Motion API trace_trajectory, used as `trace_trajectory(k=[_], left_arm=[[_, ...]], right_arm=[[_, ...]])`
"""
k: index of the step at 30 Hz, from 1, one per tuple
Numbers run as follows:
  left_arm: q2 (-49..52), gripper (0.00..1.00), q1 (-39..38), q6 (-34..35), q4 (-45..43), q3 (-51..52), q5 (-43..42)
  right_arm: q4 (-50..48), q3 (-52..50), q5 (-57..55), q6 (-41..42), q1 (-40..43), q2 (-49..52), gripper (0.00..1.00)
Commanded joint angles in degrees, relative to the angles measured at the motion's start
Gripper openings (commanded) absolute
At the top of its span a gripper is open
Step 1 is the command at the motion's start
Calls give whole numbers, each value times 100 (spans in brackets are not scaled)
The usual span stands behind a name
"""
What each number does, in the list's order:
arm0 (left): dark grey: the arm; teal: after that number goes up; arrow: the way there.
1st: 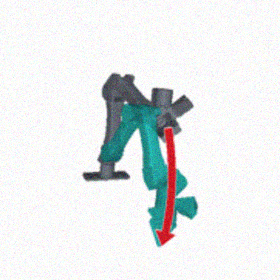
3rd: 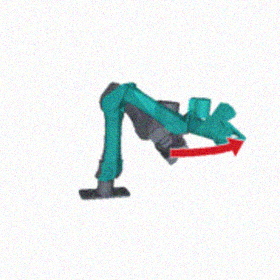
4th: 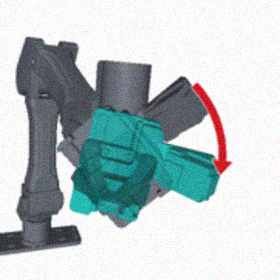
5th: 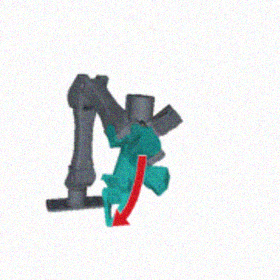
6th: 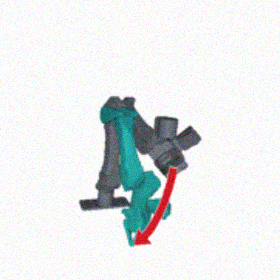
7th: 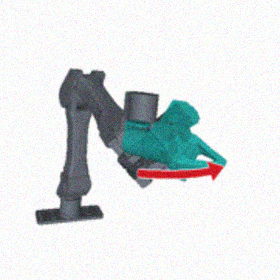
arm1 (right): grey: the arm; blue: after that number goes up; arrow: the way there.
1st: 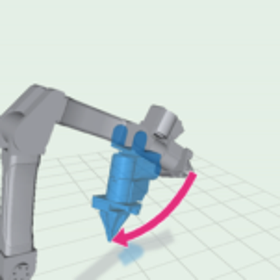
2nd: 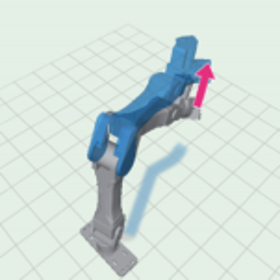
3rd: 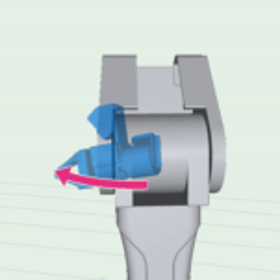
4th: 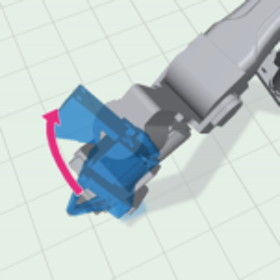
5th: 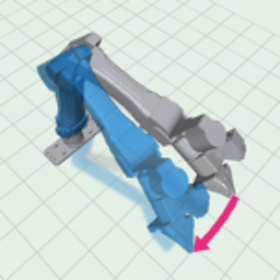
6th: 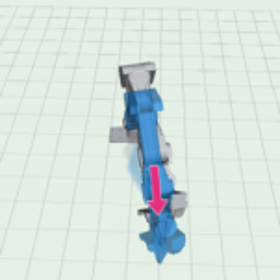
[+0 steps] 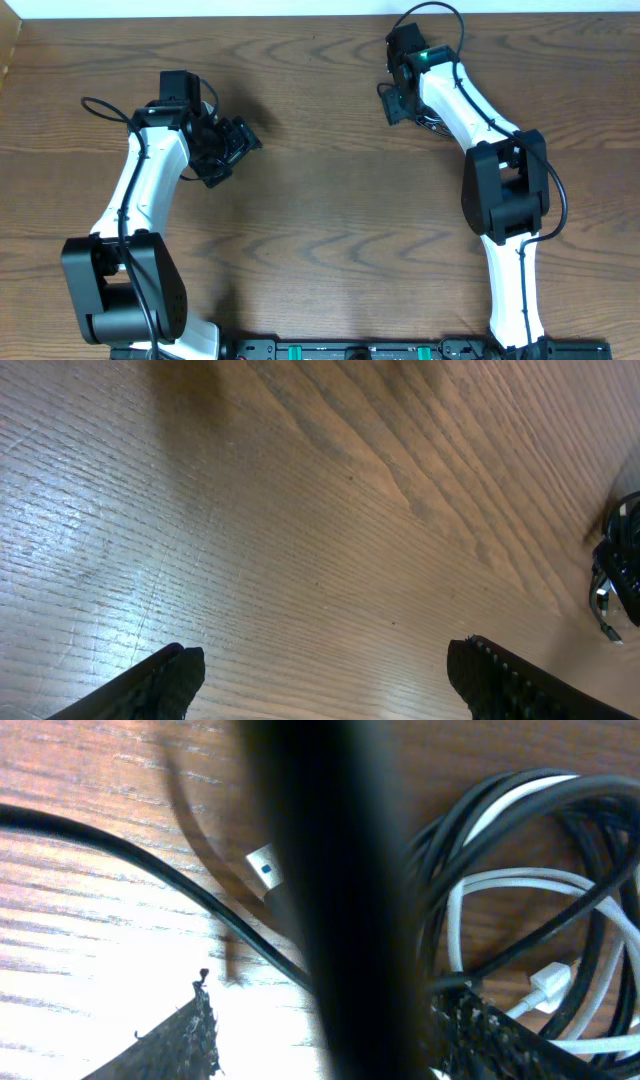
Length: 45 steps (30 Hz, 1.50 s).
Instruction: Untangle cables
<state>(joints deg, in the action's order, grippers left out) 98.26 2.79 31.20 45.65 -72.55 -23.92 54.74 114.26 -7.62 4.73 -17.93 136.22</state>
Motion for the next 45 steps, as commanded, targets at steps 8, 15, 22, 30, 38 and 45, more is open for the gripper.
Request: trace_trajectory(k=[8, 15, 22, 30, 38, 45], left_arm=[[26, 85, -7, -98, 20, 24, -46], [26, 85, -7, -98, 17, 24, -46], [26, 85, -9, -98, 26, 24, -46], [26, 85, -9, -98, 59, 24, -46], [26, 85, -9, -101, 59, 24, -48], [26, 78, -63, -1143, -11, 24, -1008]], right_arm=[[468, 551, 452, -52, 214, -96, 86], [326, 450, -33, 509, 372, -76, 94], [-389, 70, 487, 953, 520, -17, 98], [-1368, -629, 1733, 1362, 990, -13, 81], [-2015, -1010, 3195, 1366, 1252, -15, 7], [-2809, -1010, 5056, 1692, 1259, -15, 1]])
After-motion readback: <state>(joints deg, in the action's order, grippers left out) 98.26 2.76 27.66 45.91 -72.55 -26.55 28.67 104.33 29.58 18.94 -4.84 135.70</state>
